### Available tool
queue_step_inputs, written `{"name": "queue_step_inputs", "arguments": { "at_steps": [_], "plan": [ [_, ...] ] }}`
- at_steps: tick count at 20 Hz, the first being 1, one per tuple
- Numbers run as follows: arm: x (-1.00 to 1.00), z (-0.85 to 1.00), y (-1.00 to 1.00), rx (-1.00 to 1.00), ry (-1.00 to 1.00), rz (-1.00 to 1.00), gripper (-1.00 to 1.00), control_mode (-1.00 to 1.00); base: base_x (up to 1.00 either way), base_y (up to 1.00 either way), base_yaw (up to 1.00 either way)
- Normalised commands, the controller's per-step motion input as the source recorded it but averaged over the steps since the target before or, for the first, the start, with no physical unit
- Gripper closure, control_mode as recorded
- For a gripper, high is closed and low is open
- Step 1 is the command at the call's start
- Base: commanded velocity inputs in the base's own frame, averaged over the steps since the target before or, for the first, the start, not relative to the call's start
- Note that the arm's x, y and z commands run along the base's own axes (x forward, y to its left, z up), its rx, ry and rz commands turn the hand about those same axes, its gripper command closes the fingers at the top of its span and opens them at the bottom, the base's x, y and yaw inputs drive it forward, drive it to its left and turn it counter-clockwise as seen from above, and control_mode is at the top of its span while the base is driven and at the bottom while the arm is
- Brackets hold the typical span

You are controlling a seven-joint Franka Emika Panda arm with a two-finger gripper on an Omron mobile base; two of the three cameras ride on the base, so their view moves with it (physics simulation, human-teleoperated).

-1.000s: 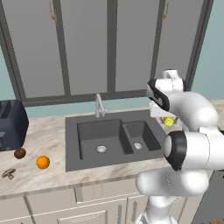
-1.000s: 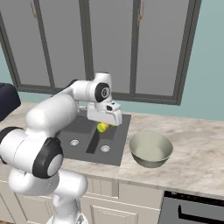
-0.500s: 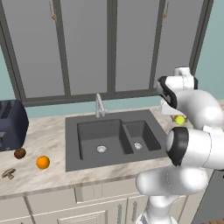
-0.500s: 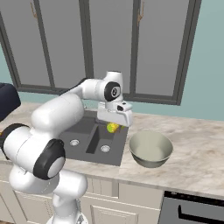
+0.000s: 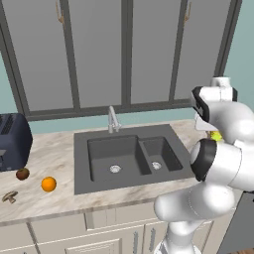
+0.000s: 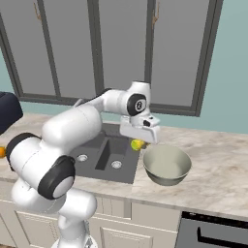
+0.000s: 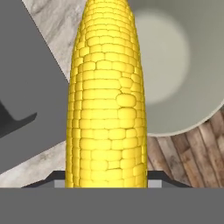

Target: There is a mixed pile of frozen fruits and vegetables on the counter. Locate all the frozen vegetables and place the items in a bowl on the counter. Take all the frozen fruits and defrost them in a running sink.

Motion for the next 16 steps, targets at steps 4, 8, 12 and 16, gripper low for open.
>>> {"name": "queue_step_inputs", "arguments": {
  "at_steps": [4,8,12,16],
  "plan": [
    [-0.01,-0.02,-0.44,0.00,0.00,-0.02,1.00,-1.00,0.00,0.00,0.00],
    [0.06,-0.12,-0.36,0.00,0.00,-0.03,1.00,-1.00,0.00,0.00,0.00],
    [0.04,-0.16,-0.37,0.00,0.00,-0.12,1.00,-1.00,0.00,0.00,0.00],
    [0.04,-0.16,-0.37,0.00,-0.02,-0.12,1.00,-1.00,0.00,0.00,0.00]
  ]
}}
